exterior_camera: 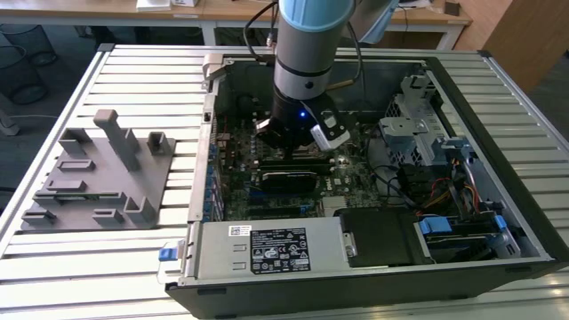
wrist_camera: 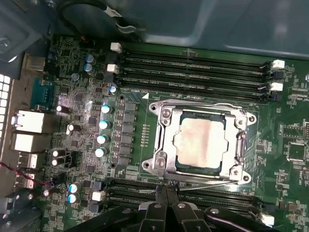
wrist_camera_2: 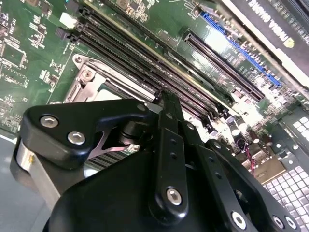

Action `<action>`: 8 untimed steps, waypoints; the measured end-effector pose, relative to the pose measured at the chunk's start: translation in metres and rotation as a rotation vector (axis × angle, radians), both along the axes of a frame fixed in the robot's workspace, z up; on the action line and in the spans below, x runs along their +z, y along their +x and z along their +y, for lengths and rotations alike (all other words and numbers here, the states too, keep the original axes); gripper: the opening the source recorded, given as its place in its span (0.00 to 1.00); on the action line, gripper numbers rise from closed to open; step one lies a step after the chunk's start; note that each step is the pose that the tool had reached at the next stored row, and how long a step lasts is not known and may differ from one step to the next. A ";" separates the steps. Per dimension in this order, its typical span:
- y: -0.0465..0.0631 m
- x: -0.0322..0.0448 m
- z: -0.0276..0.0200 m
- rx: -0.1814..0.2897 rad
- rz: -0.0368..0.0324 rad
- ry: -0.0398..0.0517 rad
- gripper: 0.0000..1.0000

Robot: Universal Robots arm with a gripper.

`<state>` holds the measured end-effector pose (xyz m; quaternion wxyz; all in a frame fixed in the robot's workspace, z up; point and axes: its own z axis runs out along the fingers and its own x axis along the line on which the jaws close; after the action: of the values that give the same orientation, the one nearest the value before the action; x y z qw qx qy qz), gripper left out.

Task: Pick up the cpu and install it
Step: 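Install the second cpu locking lever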

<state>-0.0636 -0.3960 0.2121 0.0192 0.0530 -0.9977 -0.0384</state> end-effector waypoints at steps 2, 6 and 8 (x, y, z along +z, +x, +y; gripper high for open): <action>-0.001 -0.0019 0.0000 0.001 0.0002 0.0071 0.11; -0.003 -0.0062 0.0000 0.001 0.0001 0.0149 0.11; -0.004 -0.0080 -0.0001 0.002 0.0001 0.0187 0.11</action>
<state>-0.0678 -0.3962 0.2041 0.0188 0.0540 -0.9972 -0.0477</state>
